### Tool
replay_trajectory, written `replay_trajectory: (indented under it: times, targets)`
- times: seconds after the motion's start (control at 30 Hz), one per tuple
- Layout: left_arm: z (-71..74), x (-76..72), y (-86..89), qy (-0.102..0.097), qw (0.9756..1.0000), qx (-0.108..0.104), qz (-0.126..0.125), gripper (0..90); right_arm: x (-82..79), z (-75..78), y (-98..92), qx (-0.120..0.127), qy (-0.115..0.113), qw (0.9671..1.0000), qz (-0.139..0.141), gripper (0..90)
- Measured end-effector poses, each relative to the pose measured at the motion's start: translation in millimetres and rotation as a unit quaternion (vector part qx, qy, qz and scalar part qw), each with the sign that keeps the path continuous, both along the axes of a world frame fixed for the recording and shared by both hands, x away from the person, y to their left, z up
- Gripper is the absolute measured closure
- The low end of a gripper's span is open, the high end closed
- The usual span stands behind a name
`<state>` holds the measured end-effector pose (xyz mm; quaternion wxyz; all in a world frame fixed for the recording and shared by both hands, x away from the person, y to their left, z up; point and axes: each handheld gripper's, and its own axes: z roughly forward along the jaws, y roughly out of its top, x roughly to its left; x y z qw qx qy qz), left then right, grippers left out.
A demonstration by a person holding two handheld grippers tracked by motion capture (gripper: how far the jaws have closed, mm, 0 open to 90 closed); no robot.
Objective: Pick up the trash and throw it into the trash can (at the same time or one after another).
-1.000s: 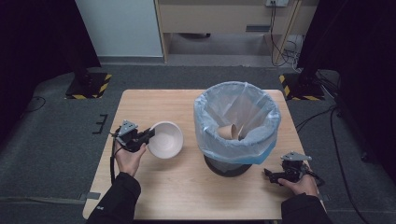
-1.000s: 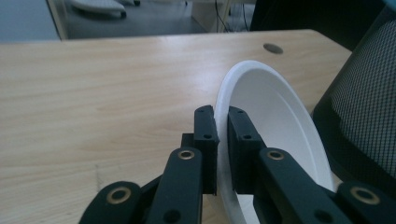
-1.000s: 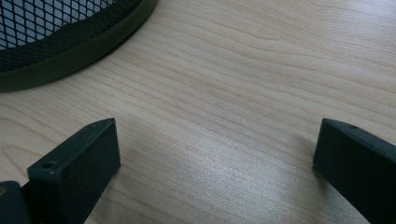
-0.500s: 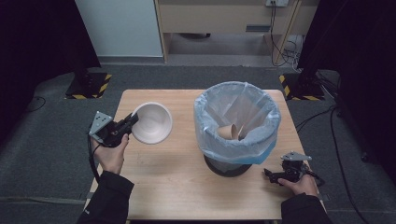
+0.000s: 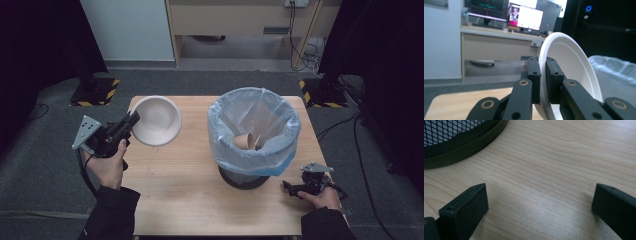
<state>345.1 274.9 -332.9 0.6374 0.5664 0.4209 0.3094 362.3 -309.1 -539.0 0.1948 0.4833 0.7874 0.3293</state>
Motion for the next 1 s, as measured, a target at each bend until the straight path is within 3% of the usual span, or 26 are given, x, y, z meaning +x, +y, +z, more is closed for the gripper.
replay_trajectory:
  times: [0.17,0.2,0.53,1.0]
  targets:
    - [11.5,-8.0,-6.3,-0.023,0.9997,-0.003,-0.012,83.2,0.0,0.0,0.0,0.0,0.0,1.0,0.0,0.8]
    - [14.9,-9.8,-7.7,-0.028,0.9993,-0.012,-0.021,83.2,0.0,0.0,0.0,0.0,0.0,1.0,0.0,0.8]
    - [30.1,-16.4,-16.4,-0.058,0.9973,-0.028,-0.037,83.2,0.0,0.0,0.0,0.0,0.0,1.0,0.0,0.8]
    - [80.5,-16.8,-55.2,-0.114,0.9904,-0.021,-0.075,83.2,0.0,0.0,0.0,0.0,0.0,1.0,0.0,0.8]
